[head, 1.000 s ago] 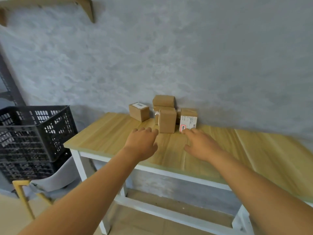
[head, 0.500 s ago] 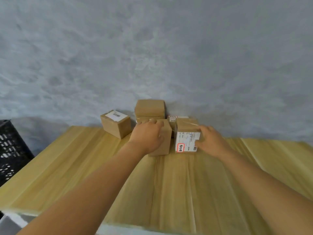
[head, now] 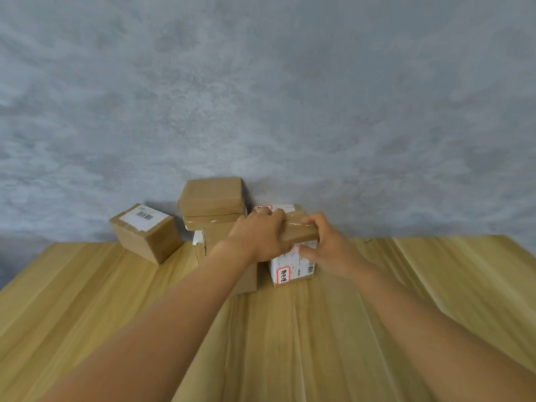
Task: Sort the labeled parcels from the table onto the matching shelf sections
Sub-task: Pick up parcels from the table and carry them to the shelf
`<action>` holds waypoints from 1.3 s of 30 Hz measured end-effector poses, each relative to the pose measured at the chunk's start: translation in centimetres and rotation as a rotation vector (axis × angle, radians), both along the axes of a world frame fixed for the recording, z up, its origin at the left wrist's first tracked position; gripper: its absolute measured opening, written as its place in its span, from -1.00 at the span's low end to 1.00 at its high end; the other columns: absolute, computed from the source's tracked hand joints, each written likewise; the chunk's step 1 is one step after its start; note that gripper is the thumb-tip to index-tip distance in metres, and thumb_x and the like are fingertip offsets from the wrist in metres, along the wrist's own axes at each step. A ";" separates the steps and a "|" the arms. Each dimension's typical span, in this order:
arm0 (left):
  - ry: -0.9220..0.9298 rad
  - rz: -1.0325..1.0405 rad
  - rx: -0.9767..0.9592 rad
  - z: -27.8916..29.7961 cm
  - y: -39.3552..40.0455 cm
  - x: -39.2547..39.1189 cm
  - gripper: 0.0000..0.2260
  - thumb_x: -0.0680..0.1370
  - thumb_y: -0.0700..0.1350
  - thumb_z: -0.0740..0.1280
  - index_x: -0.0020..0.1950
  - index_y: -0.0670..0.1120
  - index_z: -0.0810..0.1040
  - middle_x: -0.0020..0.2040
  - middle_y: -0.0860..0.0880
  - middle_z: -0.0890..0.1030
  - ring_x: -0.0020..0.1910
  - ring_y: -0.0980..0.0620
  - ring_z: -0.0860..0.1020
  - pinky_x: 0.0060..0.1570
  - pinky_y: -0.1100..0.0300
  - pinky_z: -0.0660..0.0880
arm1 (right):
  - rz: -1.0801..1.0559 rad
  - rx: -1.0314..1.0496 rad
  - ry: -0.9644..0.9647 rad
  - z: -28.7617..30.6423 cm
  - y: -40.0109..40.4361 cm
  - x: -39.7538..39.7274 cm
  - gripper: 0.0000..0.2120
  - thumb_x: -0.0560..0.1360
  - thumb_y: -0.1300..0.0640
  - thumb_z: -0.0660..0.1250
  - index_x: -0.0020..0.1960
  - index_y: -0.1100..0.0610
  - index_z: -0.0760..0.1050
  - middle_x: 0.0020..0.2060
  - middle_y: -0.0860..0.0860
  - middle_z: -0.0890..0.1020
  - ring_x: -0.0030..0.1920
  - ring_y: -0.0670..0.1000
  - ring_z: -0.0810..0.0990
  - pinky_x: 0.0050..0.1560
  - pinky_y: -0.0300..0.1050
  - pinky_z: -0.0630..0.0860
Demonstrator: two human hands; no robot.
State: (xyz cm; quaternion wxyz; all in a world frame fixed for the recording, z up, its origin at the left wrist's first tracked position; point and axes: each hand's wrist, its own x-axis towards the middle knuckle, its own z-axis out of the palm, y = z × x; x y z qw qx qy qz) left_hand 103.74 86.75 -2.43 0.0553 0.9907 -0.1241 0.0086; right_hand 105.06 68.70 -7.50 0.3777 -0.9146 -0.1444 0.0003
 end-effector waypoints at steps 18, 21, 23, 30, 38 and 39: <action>-0.124 0.163 -0.138 3.1 3.0 1.0 -0.74 0.60 0.11 0.22 0.18 0.06 0.58 0.16 0.02 0.60 0.16 -0.04 0.54 0.22 0.00 0.42 | 0.246 0.164 0.349 1.9 -0.5 2.7 0.14 0.34 0.19 0.61 0.61 -0.12 -0.12 0.41 -0.11 0.33 0.20 -0.09 0.54 0.10 -0.25 0.54; -0.162 0.207 -0.064 3.7 4.7 0.4 -0.76 0.60 0.10 0.22 0.16 0.06 0.59 0.13 0.03 0.57 0.15 -0.04 0.52 0.10 0.06 0.35 | 0.328 -0.032 0.383 2.5 0.7 3.0 0.21 0.29 0.10 0.65 0.60 -0.18 -0.16 0.46 -0.07 0.32 0.34 -0.02 0.47 0.34 -0.09 0.45; -0.164 0.222 -0.026 3.7 5.7 -0.1 -0.76 0.61 0.09 0.21 0.17 0.05 0.58 0.16 0.01 0.57 0.17 -0.05 0.51 0.21 0.02 0.34 | 0.354 -0.143 0.367 2.6 1.4 3.0 0.19 0.28 0.05 0.65 0.60 -0.18 -0.12 0.47 -0.06 0.34 0.38 0.01 0.44 0.42 0.00 0.39; -0.172 0.263 -0.047 3.9 8.5 -1.9 -0.76 0.61 0.07 0.21 0.19 0.05 0.57 0.17 0.01 0.56 0.18 -0.03 0.50 0.25 0.02 0.33 | 0.239 -0.075 0.232 3.4 2.7 2.7 -0.10 0.21 0.02 0.68 0.42 0.05 0.28 0.24 0.00 0.52 0.18 -0.01 0.58 0.24 0.01 0.54; -0.185 0.274 -0.162 4.4 9.0 -2.5 -0.77 0.60 0.06 0.23 0.18 0.06 0.58 0.14 0.02 0.55 0.02 -0.01 0.54 0.21 0.03 0.41 | 0.045 0.246 0.081 8.2 1.8 2.3 -0.22 0.30 -0.36 0.48 0.33 -0.07 0.20 -0.01 -0.21 0.56 0.02 -0.22 0.57 -0.12 -0.27 0.47; -0.183 0.268 -0.207 4.5 8.8 -2.4 -0.76 0.60 0.07 0.23 0.19 0.05 0.58 0.14 0.02 0.56 0.03 -0.01 0.54 0.20 0.03 0.43 | 0.020 0.256 0.053 8.7 1.7 2.3 -0.22 0.28 -0.38 0.48 0.29 -0.06 0.20 -0.02 -0.19 0.56 0.02 -0.19 0.58 -0.13 -0.26 0.47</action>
